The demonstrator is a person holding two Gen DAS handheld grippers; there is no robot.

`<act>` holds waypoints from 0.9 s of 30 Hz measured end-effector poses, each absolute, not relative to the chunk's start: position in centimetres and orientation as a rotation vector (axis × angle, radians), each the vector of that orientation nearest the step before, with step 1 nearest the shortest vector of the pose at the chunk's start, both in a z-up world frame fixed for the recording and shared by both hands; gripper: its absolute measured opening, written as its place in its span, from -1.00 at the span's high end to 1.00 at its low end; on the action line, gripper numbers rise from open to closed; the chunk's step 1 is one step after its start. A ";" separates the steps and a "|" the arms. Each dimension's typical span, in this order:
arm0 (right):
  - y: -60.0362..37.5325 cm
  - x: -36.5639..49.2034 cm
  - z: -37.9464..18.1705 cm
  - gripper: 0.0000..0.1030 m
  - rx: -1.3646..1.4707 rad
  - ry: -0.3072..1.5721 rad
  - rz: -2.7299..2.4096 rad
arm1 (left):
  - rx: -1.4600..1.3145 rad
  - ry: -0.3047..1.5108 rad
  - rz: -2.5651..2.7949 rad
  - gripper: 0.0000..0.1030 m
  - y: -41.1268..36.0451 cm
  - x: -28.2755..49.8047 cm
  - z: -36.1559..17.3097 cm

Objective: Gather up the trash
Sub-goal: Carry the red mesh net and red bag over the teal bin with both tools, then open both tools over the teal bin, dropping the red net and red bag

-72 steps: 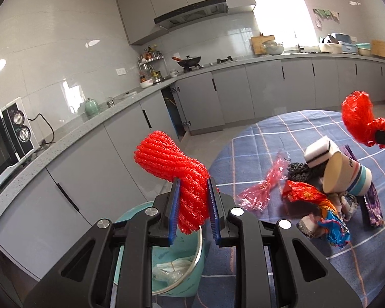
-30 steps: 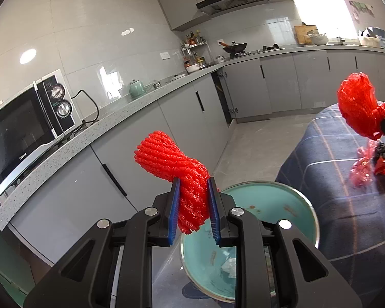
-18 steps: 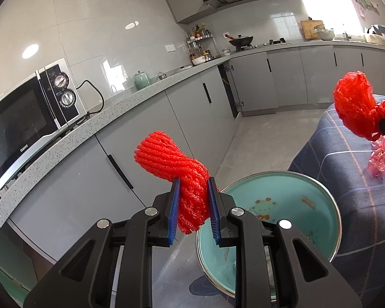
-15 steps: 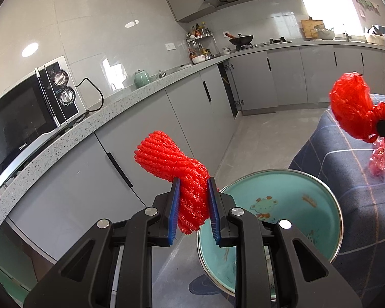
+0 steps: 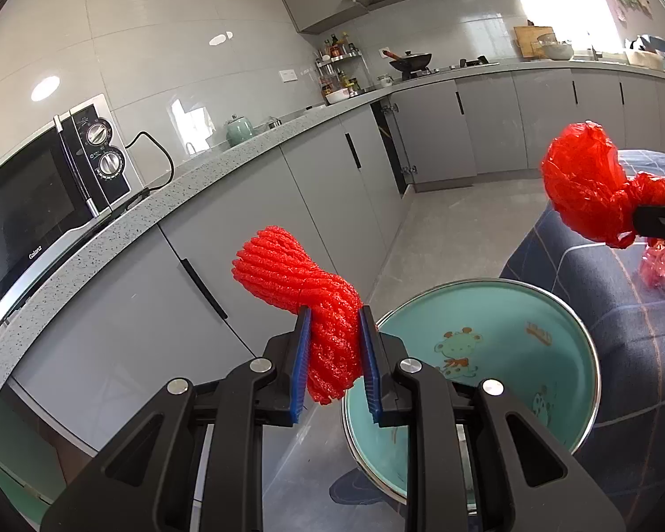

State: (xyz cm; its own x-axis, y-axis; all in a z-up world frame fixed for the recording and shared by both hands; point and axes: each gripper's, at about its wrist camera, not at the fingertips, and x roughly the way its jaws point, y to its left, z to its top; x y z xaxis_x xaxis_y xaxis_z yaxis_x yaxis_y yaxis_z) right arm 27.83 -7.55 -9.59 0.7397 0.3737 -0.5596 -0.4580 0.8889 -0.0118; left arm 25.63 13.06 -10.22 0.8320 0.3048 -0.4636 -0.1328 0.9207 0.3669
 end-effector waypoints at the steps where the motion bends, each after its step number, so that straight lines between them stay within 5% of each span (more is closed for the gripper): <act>1: -7.5 27.8 -9.6 0.82 -0.153 0.581 0.460 | 0.330 0.543 0.236 0.57 13.1 25.6 -10.3; 27: -6.1 28.1 -10.4 0.81 -0.175 0.603 0.495 | 0.336 0.551 0.214 0.48 13.0 25.5 -10.8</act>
